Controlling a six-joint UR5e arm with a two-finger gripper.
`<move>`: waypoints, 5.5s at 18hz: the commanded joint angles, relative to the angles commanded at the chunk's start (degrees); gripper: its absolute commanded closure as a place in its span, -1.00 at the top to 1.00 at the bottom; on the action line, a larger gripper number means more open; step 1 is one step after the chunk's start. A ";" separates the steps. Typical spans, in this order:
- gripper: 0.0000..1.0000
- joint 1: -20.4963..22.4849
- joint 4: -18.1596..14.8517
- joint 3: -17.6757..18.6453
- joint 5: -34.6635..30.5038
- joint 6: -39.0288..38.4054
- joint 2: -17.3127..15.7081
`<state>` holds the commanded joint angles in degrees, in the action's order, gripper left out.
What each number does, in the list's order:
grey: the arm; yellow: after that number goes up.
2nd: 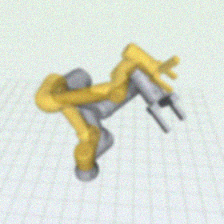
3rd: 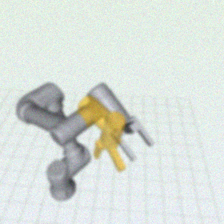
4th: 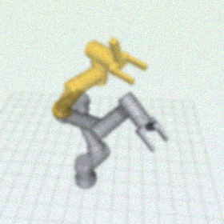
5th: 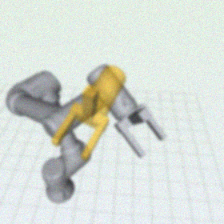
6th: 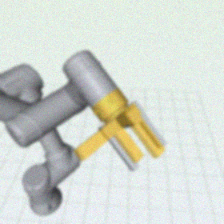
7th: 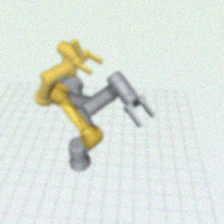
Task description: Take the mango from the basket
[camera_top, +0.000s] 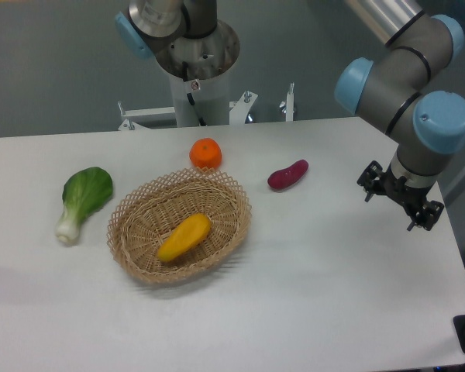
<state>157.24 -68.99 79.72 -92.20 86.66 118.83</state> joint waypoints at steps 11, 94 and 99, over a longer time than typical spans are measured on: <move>1.00 -0.79 0.00 0.35 -0.09 -0.79 0.00; -0.67 -14.68 13.18 22.42 11.87 -25.40 -14.51; -0.67 -8.27 13.18 16.27 7.47 -24.96 -11.34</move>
<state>148.96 -55.81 95.99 -84.73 61.70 107.48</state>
